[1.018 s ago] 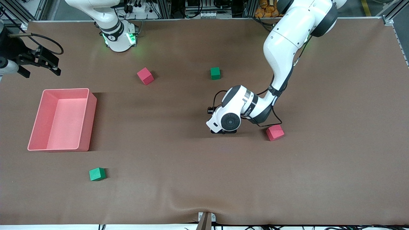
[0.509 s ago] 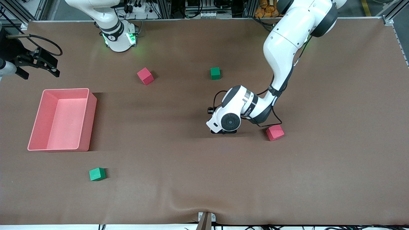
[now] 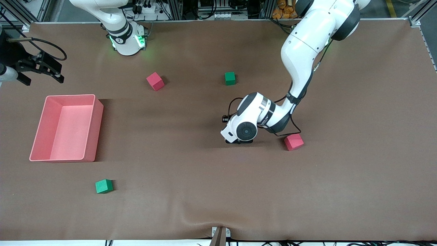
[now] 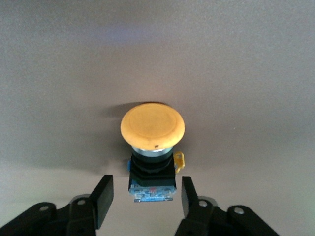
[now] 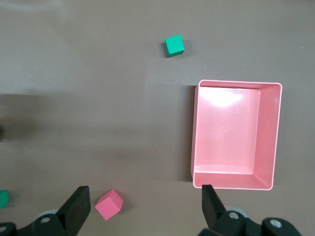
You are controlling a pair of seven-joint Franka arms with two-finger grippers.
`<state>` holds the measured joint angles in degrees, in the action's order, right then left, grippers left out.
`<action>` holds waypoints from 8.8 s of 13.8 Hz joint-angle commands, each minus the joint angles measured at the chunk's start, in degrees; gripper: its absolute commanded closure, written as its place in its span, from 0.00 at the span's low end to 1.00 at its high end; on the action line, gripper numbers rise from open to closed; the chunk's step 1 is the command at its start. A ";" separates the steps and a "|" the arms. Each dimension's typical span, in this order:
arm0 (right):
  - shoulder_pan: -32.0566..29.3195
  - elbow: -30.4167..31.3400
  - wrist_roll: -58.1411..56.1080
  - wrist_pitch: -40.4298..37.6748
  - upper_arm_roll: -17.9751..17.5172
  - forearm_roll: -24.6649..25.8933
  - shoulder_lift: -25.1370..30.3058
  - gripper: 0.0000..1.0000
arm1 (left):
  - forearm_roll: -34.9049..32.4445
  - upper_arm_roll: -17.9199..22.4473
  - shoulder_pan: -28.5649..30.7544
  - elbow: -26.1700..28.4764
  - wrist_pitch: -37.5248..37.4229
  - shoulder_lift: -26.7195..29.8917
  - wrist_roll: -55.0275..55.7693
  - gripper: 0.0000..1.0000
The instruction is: Place and upright button with both arms
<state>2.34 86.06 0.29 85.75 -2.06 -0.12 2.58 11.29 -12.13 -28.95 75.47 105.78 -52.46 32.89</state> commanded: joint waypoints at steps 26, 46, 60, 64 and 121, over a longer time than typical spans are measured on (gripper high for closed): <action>-0.49 -1.77 -0.56 -0.85 -0.31 0.55 -0.91 0.00 | 0.14 3.69 -8.04 -2.87 6.44 6.75 8.93 1.00; -0.40 -1.51 -0.47 -0.93 -0.31 0.47 -0.91 0.00 | -72.15 9.94 -32.58 -1.73 22.72 -0.27 82.30 1.00; -0.49 -1.33 -0.38 -0.93 -0.31 0.38 -0.91 0.00 | -93.03 9.85 -34.86 -0.94 22.63 -6.51 99.21 1.00; -0.49 -1.25 -0.29 -1.11 -0.31 0.20 -0.91 0.00 | -94.25 9.85 -34.95 -0.50 22.63 -7.74 99.12 1.00; -0.58 -1.25 -0.29 -1.11 -0.22 -0.06 -0.91 0.00 | -11.55 2.72 31.32 9.06 -18.86 50.77 -28.85 0.00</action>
<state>2.32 85.98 0.29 85.35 -1.88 -0.12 2.15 -0.70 -10.32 1.85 77.06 86.36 -8.21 5.55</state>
